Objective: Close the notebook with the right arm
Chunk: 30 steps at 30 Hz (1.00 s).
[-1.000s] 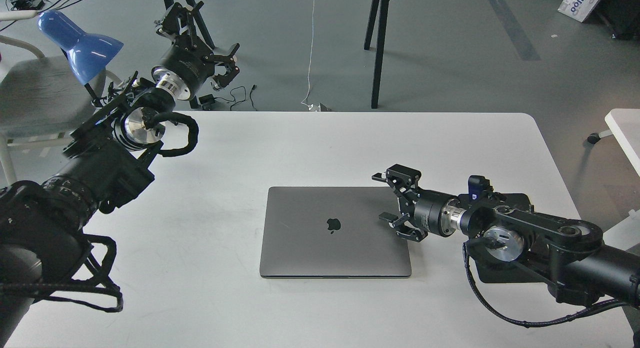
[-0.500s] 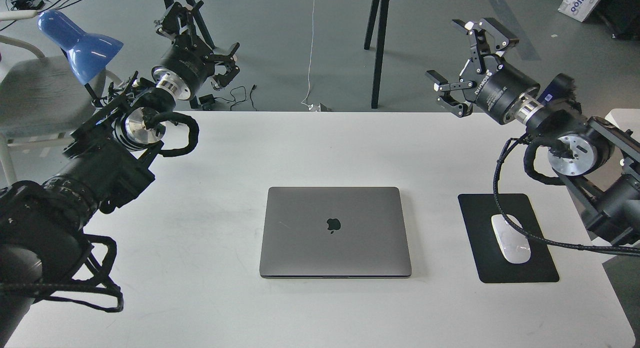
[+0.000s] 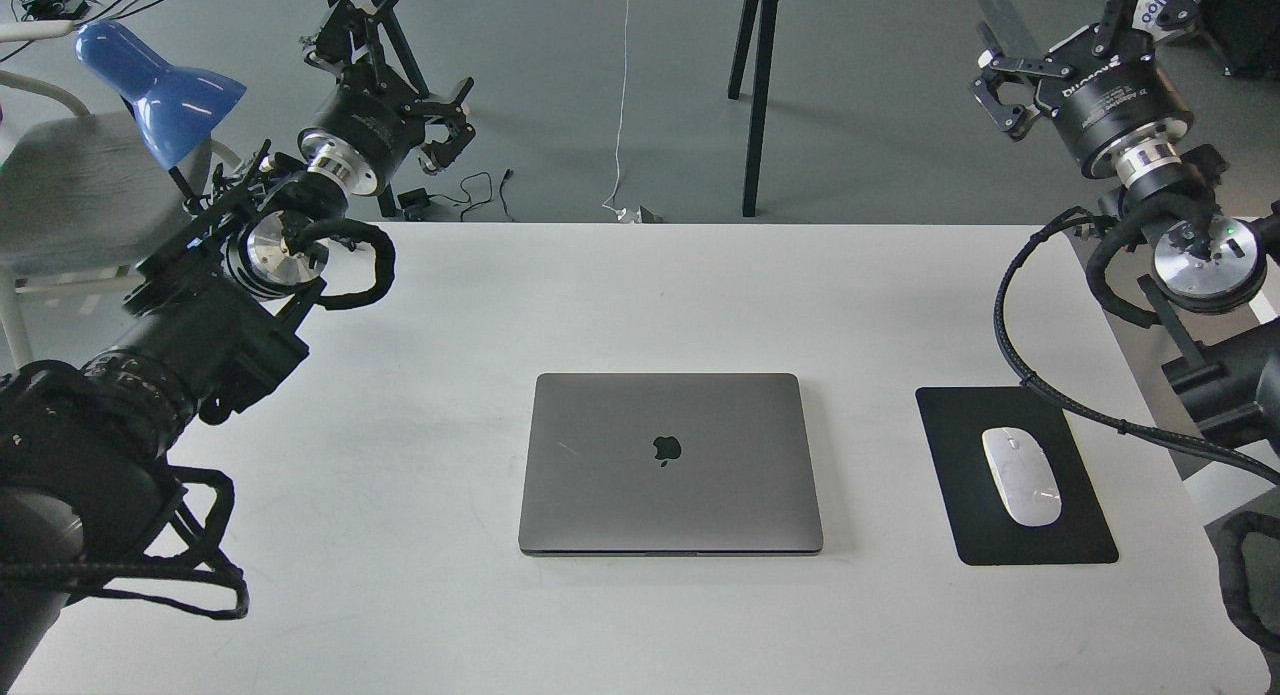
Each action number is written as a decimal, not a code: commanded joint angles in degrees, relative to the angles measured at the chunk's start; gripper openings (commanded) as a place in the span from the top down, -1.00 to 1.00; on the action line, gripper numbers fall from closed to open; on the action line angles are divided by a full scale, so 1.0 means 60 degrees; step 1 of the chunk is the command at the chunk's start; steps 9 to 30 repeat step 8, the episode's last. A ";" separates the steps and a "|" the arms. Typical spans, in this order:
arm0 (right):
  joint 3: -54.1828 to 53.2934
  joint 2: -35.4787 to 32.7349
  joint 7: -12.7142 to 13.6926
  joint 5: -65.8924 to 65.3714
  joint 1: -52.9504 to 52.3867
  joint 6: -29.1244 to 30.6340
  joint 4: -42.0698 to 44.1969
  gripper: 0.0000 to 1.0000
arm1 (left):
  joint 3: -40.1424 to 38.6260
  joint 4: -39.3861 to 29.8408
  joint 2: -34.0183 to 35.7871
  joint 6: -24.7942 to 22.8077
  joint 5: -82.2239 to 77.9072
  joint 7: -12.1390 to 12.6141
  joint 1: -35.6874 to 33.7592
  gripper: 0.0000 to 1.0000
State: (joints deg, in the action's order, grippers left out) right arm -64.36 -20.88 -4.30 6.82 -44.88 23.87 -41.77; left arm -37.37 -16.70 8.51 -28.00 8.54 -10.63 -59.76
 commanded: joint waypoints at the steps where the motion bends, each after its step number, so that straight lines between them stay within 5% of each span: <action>1: 0.0018 0.0316 -0.0045 0.0241 -0.0020 0.0460 0.0661 -1.00 | -0.0071 0.0000 0.0003 0.0000 0.0130 0.0000 0.0000 -1.00; 30: 0.0048 0.0404 -0.0104 0.0241 -0.0020 0.0637 0.0970 -1.00 | -0.0012 0.0000 0.0017 0.0000 0.0115 0.0015 0.0014 -1.00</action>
